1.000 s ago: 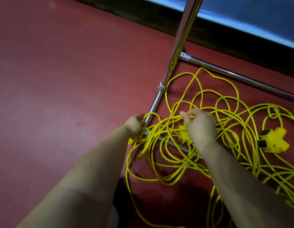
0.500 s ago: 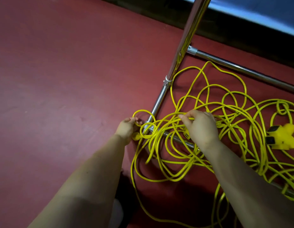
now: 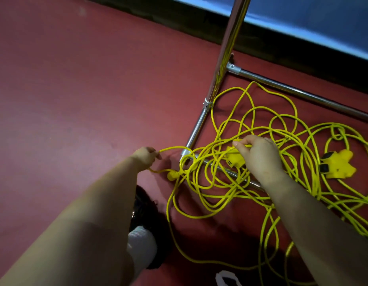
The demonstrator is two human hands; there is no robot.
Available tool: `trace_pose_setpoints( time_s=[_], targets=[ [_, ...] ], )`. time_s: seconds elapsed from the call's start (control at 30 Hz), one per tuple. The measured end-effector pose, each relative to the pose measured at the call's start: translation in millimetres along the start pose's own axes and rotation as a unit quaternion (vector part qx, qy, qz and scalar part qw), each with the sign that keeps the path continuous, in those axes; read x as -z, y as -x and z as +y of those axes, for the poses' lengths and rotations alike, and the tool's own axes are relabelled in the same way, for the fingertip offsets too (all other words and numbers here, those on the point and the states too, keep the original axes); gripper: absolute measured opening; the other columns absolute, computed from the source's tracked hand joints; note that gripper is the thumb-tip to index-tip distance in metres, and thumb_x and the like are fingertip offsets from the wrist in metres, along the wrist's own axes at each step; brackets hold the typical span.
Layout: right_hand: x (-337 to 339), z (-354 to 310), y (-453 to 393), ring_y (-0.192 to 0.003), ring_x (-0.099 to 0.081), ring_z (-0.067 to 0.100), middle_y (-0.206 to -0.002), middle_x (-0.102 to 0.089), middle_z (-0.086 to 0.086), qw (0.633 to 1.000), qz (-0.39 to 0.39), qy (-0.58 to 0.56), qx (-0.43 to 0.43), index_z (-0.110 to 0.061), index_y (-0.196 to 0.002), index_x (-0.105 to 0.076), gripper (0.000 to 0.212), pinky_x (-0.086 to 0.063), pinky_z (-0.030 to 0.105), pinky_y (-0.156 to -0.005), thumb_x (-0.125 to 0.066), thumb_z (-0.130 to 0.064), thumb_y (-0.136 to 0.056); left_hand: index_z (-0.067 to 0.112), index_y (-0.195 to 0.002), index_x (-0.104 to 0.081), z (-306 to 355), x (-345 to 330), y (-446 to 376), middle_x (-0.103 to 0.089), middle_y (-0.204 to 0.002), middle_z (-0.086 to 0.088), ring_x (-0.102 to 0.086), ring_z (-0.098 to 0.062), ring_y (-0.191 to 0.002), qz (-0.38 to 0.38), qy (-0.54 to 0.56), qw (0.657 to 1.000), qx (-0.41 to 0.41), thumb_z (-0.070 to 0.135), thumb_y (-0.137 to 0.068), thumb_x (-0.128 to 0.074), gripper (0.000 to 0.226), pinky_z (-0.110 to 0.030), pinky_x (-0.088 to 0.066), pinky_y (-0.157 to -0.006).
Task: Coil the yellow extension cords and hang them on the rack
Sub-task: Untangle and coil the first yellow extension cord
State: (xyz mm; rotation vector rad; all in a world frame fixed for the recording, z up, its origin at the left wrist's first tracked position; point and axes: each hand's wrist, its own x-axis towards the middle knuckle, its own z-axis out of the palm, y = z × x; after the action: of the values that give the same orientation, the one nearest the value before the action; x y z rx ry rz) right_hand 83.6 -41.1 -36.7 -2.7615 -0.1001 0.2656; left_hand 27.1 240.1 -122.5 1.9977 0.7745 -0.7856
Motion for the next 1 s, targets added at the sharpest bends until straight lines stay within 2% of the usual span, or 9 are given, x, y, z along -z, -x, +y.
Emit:
trace_pose_setpoints(
  time_s=[0.2, 0.3, 0.37, 0.4, 0.6, 0.67, 0.77, 0.87, 1.0],
  targets=[
    [58, -1, 27, -0.108, -0.053, 0.035, -0.099, -0.069, 0.018, 0.999, 0.035, -0.005, 0.001, -0.014, -0.097, -0.070, 0.030, -0.031, 0.036, -0.102, -0.059, -0.040, -0.088, 0.010, -0.077, -0.055, 52, 2, 63, -0.050, -0.066, -0.009, -0.054, -0.008, -0.037, -0.035, 0.022, 0.999, -0.006, 0.010, -0.100, -0.041, 0.026, -0.020, -0.046, -0.045],
    [93, 2, 49, -0.108, -0.052, 0.034, -0.099, -0.069, 0.016, 0.998, 0.057, -0.014, 0.004, -0.016, -0.096, -0.070, 0.030, -0.032, 0.037, -0.101, -0.058, -0.042, -0.088, -0.002, -0.099, -0.059, 88, 0, 98, -0.061, -0.099, -0.022, -0.064, -0.027, -0.083, -0.048, -0.145, 0.987, -0.041, 0.018, -0.098, -0.047, 0.023, -0.035, -0.050, -0.078],
    [117, 4, 65, -0.105, -0.054, 0.035, -0.099, -0.069, 0.016, 0.996, 0.083, -0.037, 0.014, -0.014, -0.095, -0.070, 0.030, -0.036, 0.037, -0.095, -0.058, -0.040, -0.089, 0.000, -0.134, -0.048, 118, 0, 127, -0.053, -0.135, -0.017, -0.052, -0.028, -0.120, -0.025, -0.284, 0.953, -0.106, 0.022, -0.098, -0.048, 0.042, -0.030, -0.037, -0.096],
    [129, 4, 73, -0.104, -0.054, 0.036, -0.099, -0.069, 0.016, 0.994, 0.098, -0.054, 0.019, -0.013, -0.095, -0.070, 0.029, -0.037, 0.037, -0.092, -0.057, -0.039, -0.089, 0.006, -0.140, -0.042, 133, -1, 145, -0.049, -0.141, -0.013, -0.048, -0.026, -0.126, -0.032, -0.304, 0.941, -0.142, 0.021, -0.097, -0.050, 0.047, -0.026, -0.034, -0.098],
    [203, 17, 120, -0.097, -0.056, 0.034, -0.095, -0.069, 0.014, 0.969, 0.204, -0.130, 0.046, -0.008, -0.092, -0.069, 0.027, -0.038, 0.035, -0.084, -0.058, -0.032, -0.091, 0.011, -0.130, -0.055, 215, -37, 242, -0.058, -0.131, -0.008, -0.054, -0.022, -0.120, -0.146, -0.301, 0.890, -0.309, 0.022, -0.092, -0.060, 0.039, -0.031, -0.039, -0.103],
    [224, 29, 134, -0.095, -0.056, 0.034, -0.093, -0.069, 0.013, 0.957, 0.243, -0.153, 0.044, -0.006, -0.090, -0.068, 0.026, -0.037, 0.034, -0.084, -0.058, -0.029, -0.091, 0.014, -0.125, -0.055, 229, -51, 266, -0.063, -0.120, -0.009, -0.058, -0.022, -0.103, -0.153, -0.319, 0.870, -0.342, 0.028, -0.092, -0.059, 0.036, -0.035, -0.045, -0.094],
    [249, 46, 153, -0.093, -0.056, 0.031, -0.088, -0.068, 0.010, 0.939, 0.291, -0.180, 0.035, -0.006, -0.087, -0.068, 0.025, -0.034, 0.030, -0.077, -0.057, -0.027, -0.092, 0.011, -0.115, -0.054, 239, -76, 296, -0.057, -0.089, 0.001, -0.049, -0.015, -0.081, -0.125, -0.328, 0.856, -0.379, 0.031, -0.096, -0.053, 0.028, -0.025, -0.039, -0.070],
    [262, 60, 165, -0.090, -0.056, 0.029, -0.082, -0.063, 0.004, 0.925, 0.319, -0.204, 0.020, -0.006, -0.088, -0.067, 0.024, -0.038, 0.033, -0.083, -0.056, -0.027, -0.093, 0.011, -0.091, -0.057, 242, -102, 314, -0.052, -0.070, 0.005, -0.050, -0.018, -0.071, -0.111, -0.256, 0.868, -0.411, 0.023, -0.100, -0.044, 0.020, -0.025, -0.038, -0.062],
    [277, 78, 167, -0.094, -0.058, 0.024, -0.090, -0.061, 0.003, 0.901, 0.359, -0.242, 0.004, -0.009, -0.094, -0.064, 0.019, -0.044, 0.035, -0.085, -0.058, -0.027, -0.091, 0.016, -0.080, -0.052, 247, -119, 324, -0.058, -0.072, -0.002, -0.058, -0.017, -0.065, -0.145, -0.040, 0.902, -0.405, 0.018, -0.102, -0.038, 0.027, -0.027, -0.048, -0.062]
  ],
)
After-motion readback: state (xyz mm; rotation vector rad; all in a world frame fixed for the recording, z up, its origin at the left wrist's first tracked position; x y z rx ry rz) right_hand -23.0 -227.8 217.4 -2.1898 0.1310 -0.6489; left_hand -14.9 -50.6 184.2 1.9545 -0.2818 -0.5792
